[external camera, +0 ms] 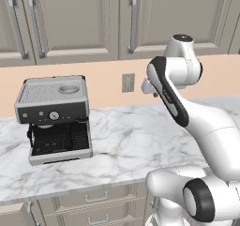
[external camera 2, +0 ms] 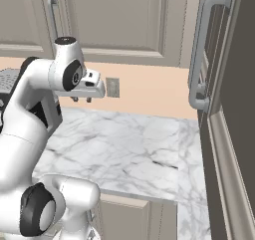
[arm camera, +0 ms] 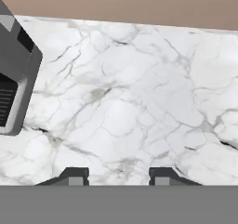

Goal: Move the mustard and shaker from the cabinet to the dining counter.

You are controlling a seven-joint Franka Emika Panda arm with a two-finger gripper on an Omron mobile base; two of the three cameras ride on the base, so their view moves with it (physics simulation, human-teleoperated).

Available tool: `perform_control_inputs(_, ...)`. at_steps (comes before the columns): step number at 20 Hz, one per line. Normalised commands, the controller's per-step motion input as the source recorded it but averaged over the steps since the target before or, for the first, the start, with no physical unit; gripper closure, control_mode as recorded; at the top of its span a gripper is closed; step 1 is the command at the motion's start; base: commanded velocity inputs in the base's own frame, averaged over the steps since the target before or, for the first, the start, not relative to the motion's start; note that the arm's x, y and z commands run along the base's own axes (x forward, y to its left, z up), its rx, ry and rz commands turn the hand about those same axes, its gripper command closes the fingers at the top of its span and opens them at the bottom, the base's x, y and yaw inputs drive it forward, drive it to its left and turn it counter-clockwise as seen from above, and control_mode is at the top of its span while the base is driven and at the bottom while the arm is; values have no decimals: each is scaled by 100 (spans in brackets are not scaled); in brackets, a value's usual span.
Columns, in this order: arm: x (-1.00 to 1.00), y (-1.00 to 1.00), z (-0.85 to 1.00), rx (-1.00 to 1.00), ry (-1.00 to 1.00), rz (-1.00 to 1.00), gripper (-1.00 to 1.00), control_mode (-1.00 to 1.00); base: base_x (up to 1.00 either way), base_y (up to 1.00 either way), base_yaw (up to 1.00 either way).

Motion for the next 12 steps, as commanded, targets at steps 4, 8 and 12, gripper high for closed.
perform_control_inputs(4,0,0,-3,0,-4,0,-100,-100,0,0,0)
perform_control_inputs(8,-10,2,27,0,-16,0,-100,-100,0,0,0)
perform_control_inputs(12,-1,17,67,0,-31,0,-100,-100,0,0,0)
